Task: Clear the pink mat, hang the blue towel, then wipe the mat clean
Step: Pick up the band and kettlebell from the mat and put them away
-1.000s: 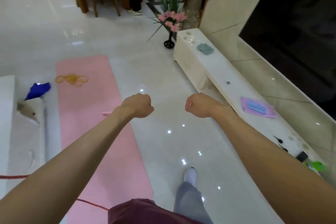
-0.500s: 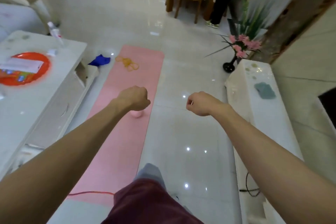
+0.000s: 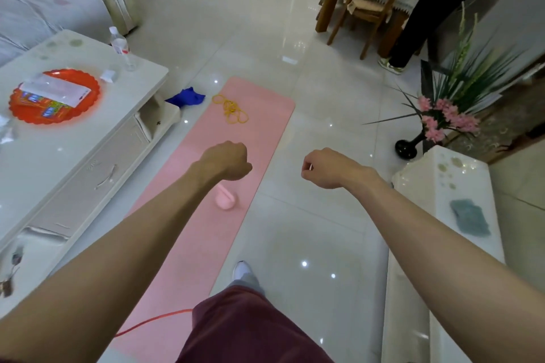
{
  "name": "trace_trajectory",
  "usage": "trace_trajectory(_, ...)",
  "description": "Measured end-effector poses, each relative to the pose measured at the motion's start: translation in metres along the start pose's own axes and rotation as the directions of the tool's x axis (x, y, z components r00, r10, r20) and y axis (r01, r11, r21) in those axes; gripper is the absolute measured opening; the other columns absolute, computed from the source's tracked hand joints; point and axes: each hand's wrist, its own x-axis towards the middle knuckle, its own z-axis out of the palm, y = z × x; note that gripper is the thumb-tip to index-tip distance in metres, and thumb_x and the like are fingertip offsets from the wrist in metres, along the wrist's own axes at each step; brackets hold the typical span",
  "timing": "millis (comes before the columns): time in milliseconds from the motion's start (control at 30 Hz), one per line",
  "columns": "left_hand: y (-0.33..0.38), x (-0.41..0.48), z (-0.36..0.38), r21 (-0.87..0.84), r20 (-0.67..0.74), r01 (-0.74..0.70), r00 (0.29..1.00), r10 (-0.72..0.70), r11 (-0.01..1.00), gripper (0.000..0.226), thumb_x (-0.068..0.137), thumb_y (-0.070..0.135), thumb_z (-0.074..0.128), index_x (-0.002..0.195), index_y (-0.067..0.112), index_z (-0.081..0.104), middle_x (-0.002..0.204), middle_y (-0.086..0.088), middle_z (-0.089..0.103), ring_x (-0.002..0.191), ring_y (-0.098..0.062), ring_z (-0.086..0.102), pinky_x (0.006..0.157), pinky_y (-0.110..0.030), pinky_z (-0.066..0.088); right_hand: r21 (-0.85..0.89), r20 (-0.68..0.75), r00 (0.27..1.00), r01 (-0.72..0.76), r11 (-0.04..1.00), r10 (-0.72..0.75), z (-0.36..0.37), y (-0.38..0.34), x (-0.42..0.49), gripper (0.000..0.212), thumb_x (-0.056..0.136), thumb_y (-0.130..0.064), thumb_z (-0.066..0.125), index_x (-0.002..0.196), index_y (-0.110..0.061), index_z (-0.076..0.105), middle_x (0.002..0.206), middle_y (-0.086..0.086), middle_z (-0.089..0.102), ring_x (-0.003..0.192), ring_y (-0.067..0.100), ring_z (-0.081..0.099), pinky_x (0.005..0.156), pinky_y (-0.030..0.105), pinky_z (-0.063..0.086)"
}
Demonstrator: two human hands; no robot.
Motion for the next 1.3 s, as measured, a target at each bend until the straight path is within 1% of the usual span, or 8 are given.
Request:
trace_trajectory(233, -0.014, 0.085, -0.044, -0.052, -0.013, 0.057, 0.998, -0.058, 0.997, 0.016, 0.093, 0.027, 0.047, 0.092, 0.011, 0.052, 0.092, -0.008, 0.052, 0.084, -0.029, 0.052, 0.07, -0.032, 0.042, -0.061, 0.029, 0.998, 0.059, 0.996, -0.058, -0.058, 0.01, 0.103, 0.025, 0.094, -0.023, 0.046, 0.104, -0.01, 0.066, 0.107, 0.007, 0.065, 0.094, 0.027, 0.062, 0.084, 0.041, 0.054)
trace_trajectory(467, -0.042, 0.124, -0.055, -0.077, 0.026, 0.232, 0.973, -0.231, 0.97, 0.022, 0.093, 0.026, 0.046, 0.096, 0.008, 0.058, 0.091, -0.009, 0.056, 0.085, -0.03, 0.058, 0.072, -0.032, 0.047, -0.097, 0.099, 0.977, 0.196, 0.976, -0.187, -0.085, 0.007, 0.189, 0.02, 0.093, -0.023, 0.048, 0.1, -0.013, 0.064, 0.106, 0.006, 0.064, 0.093, 0.027, 0.061, 0.079, 0.038, 0.052)
trace_trajectory(533, -0.045, 0.131, -0.059, -0.08, 0.022, 0.28, 0.96, -0.279, 0.957, 0.022, 0.093, 0.027, 0.046, 0.095, 0.009, 0.058, 0.09, -0.009, 0.056, 0.085, -0.029, 0.059, 0.071, -0.033, 0.048, -0.125, 0.12, 0.966, 0.243, 0.962, -0.229, -0.09, 0.01, 0.211, 0.02, 0.092, -0.024, 0.049, 0.099, -0.015, 0.065, 0.108, 0.006, 0.065, 0.097, 0.027, 0.06, 0.083, 0.039, 0.052)
trace_trajectory(733, -0.035, 0.164, -0.077, -0.223, -0.048, 0.455, 0.878, -0.476, 0.862, 0.028, 0.091, 0.023, 0.047, 0.066, 0.011, 0.047, 0.076, -0.007, 0.055, 0.068, -0.022, 0.051, 0.062, -0.031, 0.042, -0.194, 0.159, 0.909, 0.412, 0.89, -0.386, -0.129, 0.023, 0.281, 0.023, 0.089, -0.024, 0.051, 0.098, -0.014, 0.069, 0.109, 0.008, 0.067, 0.1, 0.029, 0.061, 0.087, 0.04, 0.052)
trace_trajectory(900, -0.011, 0.187, -0.086, -0.326, -0.009, 0.549, 0.812, -0.583, 0.77, 0.023, 0.09, 0.021, 0.048, 0.073, 0.008, 0.057, 0.082, -0.011, 0.06, 0.077, -0.026, 0.058, 0.063, -0.031, 0.043, -0.253, 0.221, 0.844, 0.533, 0.807, -0.488, -0.156, 0.029, 0.327, 0.023, 0.089, -0.023, 0.052, 0.099, -0.013, 0.07, 0.106, 0.009, 0.069, 0.099, 0.029, 0.062, 0.085, 0.039, 0.052)
trace_trajectory(1033, -0.011, 0.192, -0.085, -0.395, -0.013, 0.602, 0.752, -0.659, 0.694, 0.028, 0.091, 0.024, 0.049, 0.1, 0.004, 0.067, 0.094, -0.013, 0.065, 0.084, -0.028, 0.061, 0.067, -0.031, 0.045, -0.268, 0.294, 0.768, 0.638, 0.722, -0.569, -0.158, 0.01, 0.358, 0.025, 0.09, -0.023, 0.052, 0.103, -0.011, 0.069, 0.108, 0.01, 0.068, 0.1, 0.029, 0.06, 0.085, 0.038, 0.052)
trace_trajectory(1167, -0.033, 0.203, -0.076, -0.412, 0.043, 0.671, 0.69, -0.723, 0.616, 0.029, 0.092, 0.024, 0.049, 0.103, 0.005, 0.068, 0.095, -0.01, 0.066, 0.082, -0.026, 0.062, 0.069, -0.033, 0.05, -0.28, 0.355, 0.712, 0.7, 0.657, -0.606, -0.146, -0.02, 0.391, 0.026, 0.089, -0.023, 0.052, 0.104, -0.012, 0.069, 0.109, 0.01, 0.068, 0.101, 0.029, 0.061, 0.086, 0.039, 0.052)
trace_trajectory(1300, -0.069, 0.225, -0.066, -0.449, 0.081, 0.692, 0.661, -0.746, 0.565, 0.028, 0.092, 0.025, 0.049, 0.106, 0.007, 0.066, 0.1, -0.011, 0.066, 0.086, -0.027, 0.062, 0.076, -0.035, 0.052, -0.304, 0.393, 0.682, 0.729, 0.613, -0.617, -0.139, -0.053, 0.433, 0.025, 0.086, -0.023, 0.051, 0.1, -0.013, 0.069, 0.108, 0.009, 0.069, 0.098, 0.03, 0.063, 0.084, 0.039, 0.053)
